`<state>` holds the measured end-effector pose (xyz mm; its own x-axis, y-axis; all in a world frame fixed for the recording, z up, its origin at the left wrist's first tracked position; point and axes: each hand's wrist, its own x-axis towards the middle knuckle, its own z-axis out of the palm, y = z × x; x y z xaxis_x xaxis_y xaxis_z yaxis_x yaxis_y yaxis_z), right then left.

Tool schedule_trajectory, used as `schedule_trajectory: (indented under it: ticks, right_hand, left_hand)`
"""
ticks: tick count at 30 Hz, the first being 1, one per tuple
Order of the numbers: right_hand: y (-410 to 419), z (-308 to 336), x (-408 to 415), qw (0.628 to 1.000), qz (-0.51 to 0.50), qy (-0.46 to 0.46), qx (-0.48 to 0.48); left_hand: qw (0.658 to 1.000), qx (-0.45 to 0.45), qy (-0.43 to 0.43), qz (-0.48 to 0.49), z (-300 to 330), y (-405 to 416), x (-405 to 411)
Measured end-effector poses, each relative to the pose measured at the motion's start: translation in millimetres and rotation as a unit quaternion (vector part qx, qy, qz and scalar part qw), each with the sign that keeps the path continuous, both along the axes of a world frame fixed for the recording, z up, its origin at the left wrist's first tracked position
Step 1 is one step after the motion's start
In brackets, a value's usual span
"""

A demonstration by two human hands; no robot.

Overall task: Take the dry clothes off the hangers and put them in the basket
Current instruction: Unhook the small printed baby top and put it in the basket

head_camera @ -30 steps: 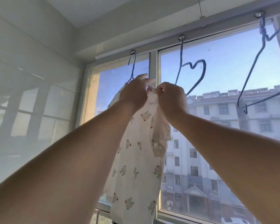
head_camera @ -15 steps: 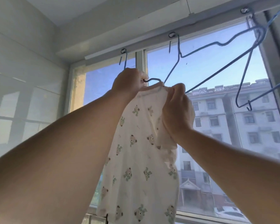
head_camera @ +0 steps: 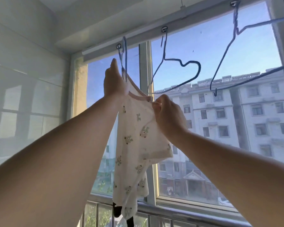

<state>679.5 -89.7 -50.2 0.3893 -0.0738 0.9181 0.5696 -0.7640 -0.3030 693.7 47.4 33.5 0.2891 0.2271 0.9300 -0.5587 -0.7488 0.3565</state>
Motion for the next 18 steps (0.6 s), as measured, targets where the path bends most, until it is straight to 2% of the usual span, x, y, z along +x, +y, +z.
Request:
schedule_trajectory:
  ticks: [3,7,18]
  right_hand:
    - [8.6,9.5,4.0,0.999,0.009,0.014,0.03]
    - [24.3,17.6,14.1,0.999,0.016,0.022,0.026]
    - [46.4,13.5,51.0,0.998,0.041,0.051,0.003]
  left_hand:
    - [0.996,-0.045,0.066,-0.035,-14.5,15.1,12.4]
    - [0.99,-0.067,0.11,-0.055,-21.7,34.9,25.9]
    - [0.966,-0.189,0.118,-0.132,-18.6,48.3,57.3]
